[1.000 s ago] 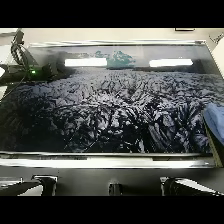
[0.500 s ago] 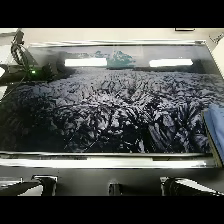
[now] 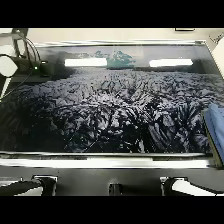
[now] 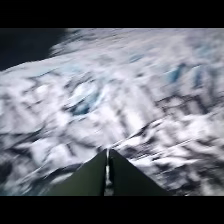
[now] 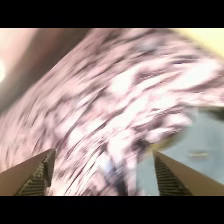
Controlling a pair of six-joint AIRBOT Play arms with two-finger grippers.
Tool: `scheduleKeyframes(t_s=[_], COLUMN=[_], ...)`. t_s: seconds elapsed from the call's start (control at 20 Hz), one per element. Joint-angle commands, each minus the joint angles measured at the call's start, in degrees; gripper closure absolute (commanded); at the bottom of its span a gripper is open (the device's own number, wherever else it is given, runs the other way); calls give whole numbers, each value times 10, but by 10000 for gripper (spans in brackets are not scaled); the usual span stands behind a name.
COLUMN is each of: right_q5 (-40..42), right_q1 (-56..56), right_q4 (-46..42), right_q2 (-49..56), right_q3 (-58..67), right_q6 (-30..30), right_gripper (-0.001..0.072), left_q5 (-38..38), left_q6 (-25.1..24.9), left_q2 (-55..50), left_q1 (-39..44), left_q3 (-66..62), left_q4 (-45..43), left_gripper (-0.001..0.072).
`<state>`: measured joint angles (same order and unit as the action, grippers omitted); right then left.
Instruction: Fold the clothes and pants, and hang the long-sleeved shirts on hangers.
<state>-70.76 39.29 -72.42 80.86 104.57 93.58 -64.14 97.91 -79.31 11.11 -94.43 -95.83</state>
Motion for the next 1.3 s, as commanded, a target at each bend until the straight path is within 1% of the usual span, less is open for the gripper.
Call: scheduleKeyframes(t_s=[0.0, 0.05, 0.1, 0.15, 0.2, 0.25, 0.3, 0.35, 0.45, 1.25], right_q5=[-103, -143, -170, -184, -186, -174, -160, -147, -136, -135], right_q1=[-234, -282, -323, -361, -393, -417, -438, -451, -464, -463], right_q4=[-125, -105, -92, -88, -88, -88, -87, -88, -88, -88], right_q2=[37, 57, 74, 87, 92, 94, 94, 94, 94, 94], right_q3=[-22, -45, -67, -90, -113, -132, -149, -157, -160, -160], right_q6=[67, 67, 67, 67, 64, 64, 71, 84, 98, 96], right_gripper=[18, 19, 19, 19, 19, 20, 20, 19, 19, 18], left_q5=[-176, -232, -250, -229, -179, -109, -60, -35, -33, -33], left_q6=[33, 28, 14, 3, 8, 25, 33, 33, 30, 31], left_q2=[-48, -61, -63, -51, -28, 3, 28, 43, 44, 43], left_q1=[5, 5, 6, 9, 15, 22, 26, 29, 29, 29], left_q3=[3, 22, 58, 108, 159, 214, 256, 282, 289, 289], left_q4=[-50, -17, 12, 40, 53, 56, 54, 53, 48, 48], left_gripper=[124, -6, -9, -9, -9, -9, -9, -9, -9, -9])
